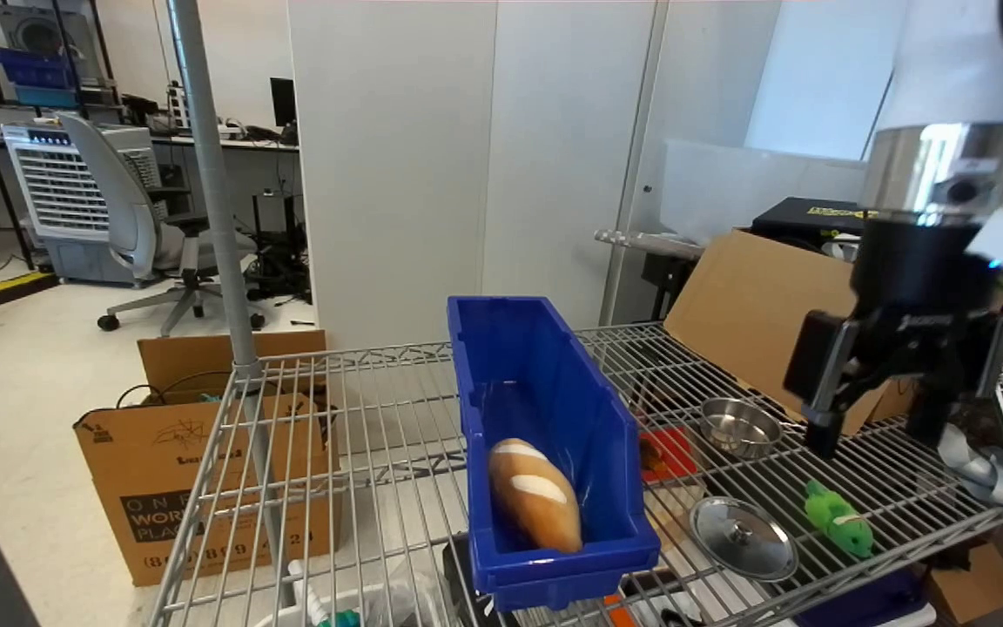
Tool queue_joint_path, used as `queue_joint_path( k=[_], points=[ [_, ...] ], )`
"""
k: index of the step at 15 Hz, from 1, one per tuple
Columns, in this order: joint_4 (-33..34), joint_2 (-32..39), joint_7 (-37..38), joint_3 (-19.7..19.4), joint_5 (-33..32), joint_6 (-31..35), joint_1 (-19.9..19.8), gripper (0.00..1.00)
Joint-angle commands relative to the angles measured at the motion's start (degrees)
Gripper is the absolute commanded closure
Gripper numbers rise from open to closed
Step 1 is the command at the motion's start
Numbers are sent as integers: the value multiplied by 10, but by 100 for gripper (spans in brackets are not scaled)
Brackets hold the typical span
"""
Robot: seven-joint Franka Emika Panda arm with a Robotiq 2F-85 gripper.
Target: Pick up the lid and close the pot
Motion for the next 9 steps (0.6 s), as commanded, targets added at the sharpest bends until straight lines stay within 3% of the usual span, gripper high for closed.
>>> queue_joint_path(
  k=[1,9],
  points=[
    [76,115,57,-32,-58,52,39,0],
    [171,234,60,-69,-45,64,79,0]
  ],
)
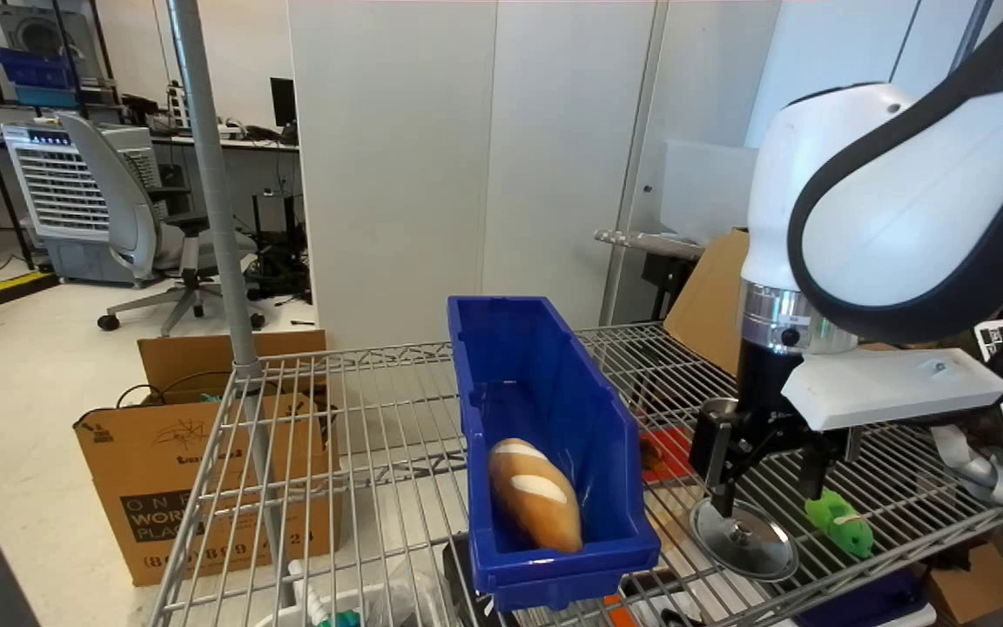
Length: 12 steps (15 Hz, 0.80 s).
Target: Pick up the lid and close the pot
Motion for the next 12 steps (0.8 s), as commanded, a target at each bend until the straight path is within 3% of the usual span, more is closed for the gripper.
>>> queue_joint_path(
  k=[1,4,5,6,7,12],
  points=[
    [40,37,2,-10,9,1,14,0],
    [53,51,-4,-3,22,1,12,3],
    [56,55,-4,-1,24,0,12,20],
    [59,58,-4,0,27,-3,11,27],
    [61,61,-2,-1,28,-3,13,28],
    [63,65,-3,1,43,-5,14,66]
  ],
)
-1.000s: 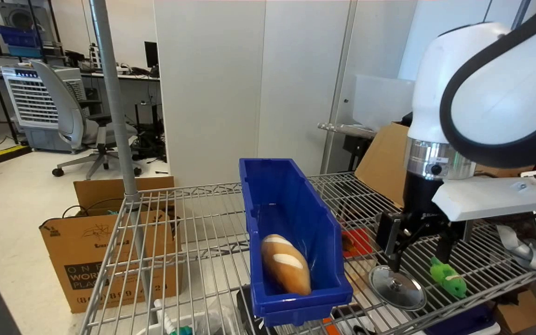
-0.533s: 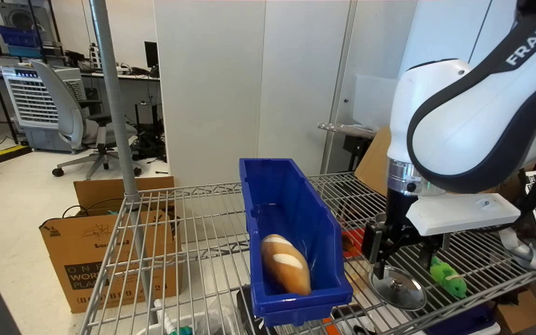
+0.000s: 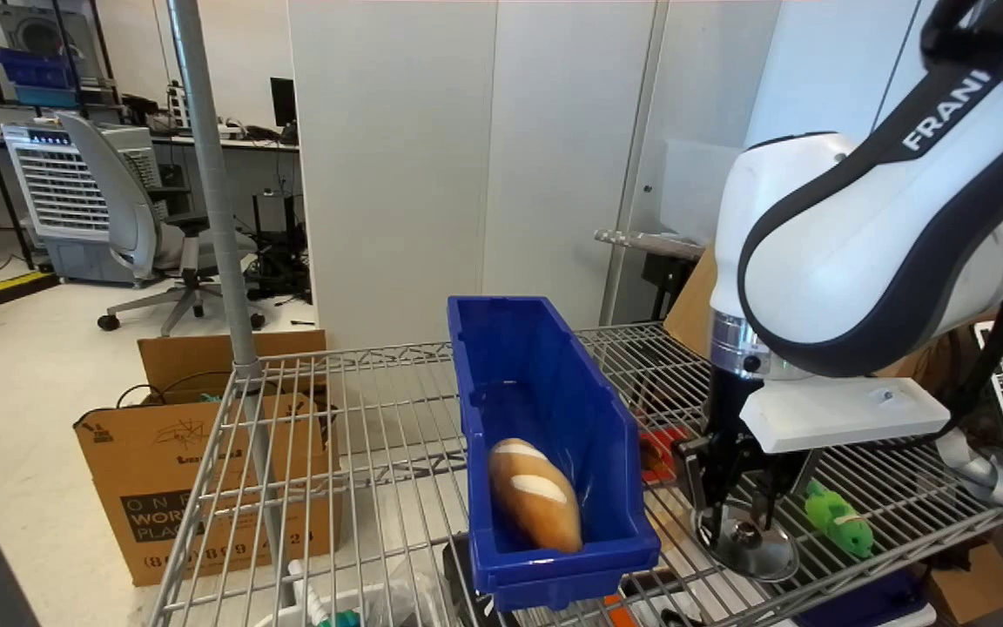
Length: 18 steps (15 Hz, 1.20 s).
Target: Pick up the lid and close the pot
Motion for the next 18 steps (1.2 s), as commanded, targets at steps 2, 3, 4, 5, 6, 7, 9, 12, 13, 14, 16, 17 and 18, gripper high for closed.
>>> queue_joint_path(
  k=[2,3,4,5,6,7,9,12,13,14,16,17,18],
  points=[
    [10,2,-1,-2,22,-4,7,81],
    [9,-1,4,-6,22,-2,8,89],
    [10,-4,4,-7,26,-3,6,95],
    [12,-7,4,-9,32,-5,1,100],
    [14,-10,5,-11,36,-5,-1,96],
    [14,-18,1,-12,44,-6,-8,95],
    [10,-43,-13,-6,67,-10,-29,95],
    [-3,-89,-41,6,104,-3,-63,95],
    [6,-93,-42,1,108,-8,-69,95],
    [16,-94,-41,-4,108,-12,-73,95],
    [42,-85,-42,-6,111,-33,-87,95],
    [55,-75,-39,-8,110,-41,-91,95],
    [71,-62,-37,-9,111,-54,-96,95]
  ],
)
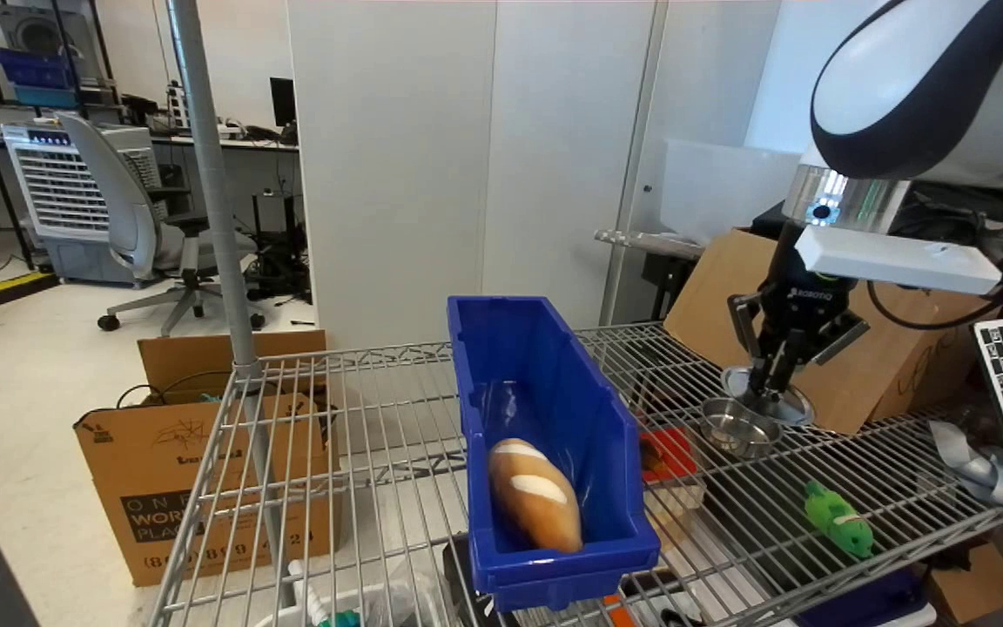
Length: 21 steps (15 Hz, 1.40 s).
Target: Pick up the lid and close the pot
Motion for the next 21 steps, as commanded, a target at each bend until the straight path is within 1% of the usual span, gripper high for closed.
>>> queue_joint_path(
  k=[1,5,15,21],
  points=[
    [58,42,-3,-3,16,-47,-14,95],
    [108,87,5,-7,17,-73,-18,95],
    [207,161,32,-26,3,-76,-6,95],
    [257,199,40,-26,4,-96,-5,95]
  ],
)
